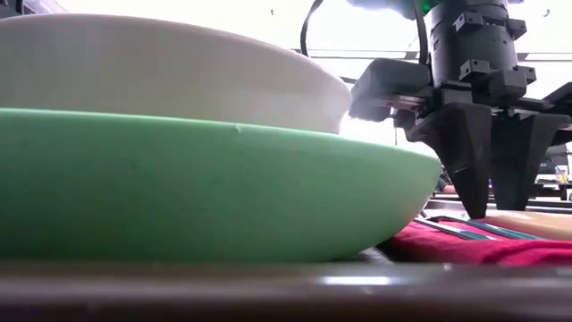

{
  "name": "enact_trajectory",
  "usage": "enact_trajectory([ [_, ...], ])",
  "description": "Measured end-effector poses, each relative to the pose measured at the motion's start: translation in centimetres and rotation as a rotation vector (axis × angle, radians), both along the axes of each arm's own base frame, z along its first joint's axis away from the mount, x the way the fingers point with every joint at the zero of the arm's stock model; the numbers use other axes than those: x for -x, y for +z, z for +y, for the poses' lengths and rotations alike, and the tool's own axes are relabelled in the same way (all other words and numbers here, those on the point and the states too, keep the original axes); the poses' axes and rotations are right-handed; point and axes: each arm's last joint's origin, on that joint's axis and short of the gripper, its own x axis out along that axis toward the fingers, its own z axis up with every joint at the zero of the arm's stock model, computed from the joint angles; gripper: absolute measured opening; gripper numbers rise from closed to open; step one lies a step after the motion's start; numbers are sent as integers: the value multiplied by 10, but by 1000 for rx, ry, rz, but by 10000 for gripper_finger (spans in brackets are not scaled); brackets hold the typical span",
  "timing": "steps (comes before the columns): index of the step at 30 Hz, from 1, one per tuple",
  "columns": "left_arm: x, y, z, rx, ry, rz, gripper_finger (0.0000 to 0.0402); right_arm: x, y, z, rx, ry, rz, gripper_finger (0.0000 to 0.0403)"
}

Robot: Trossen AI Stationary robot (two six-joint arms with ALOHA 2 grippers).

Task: Set up tray
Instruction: Put the knife on the top of the table napkin to the right of the blue fork on the brown serving tray, then return to Home Position

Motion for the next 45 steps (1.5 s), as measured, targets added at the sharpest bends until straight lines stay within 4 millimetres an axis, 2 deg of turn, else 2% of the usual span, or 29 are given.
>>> enact_trajectory([
  [13, 0, 0, 0, 0, 1, -1, 72, -1, 4, 2, -46, 23, -17, 79],
  [17, 0, 0, 0, 0, 1, -1, 72, 1, 11, 1, -46, 31, -33, 79],
  [32, 0, 1, 0, 6, 1, -10, 72, 22, 55, -14, 147, 43, -140, 79],
  [45, -2, 3, -1, 24, -1, -33, 72, 29, 68, -22, 359, 223, -218, 79],
])
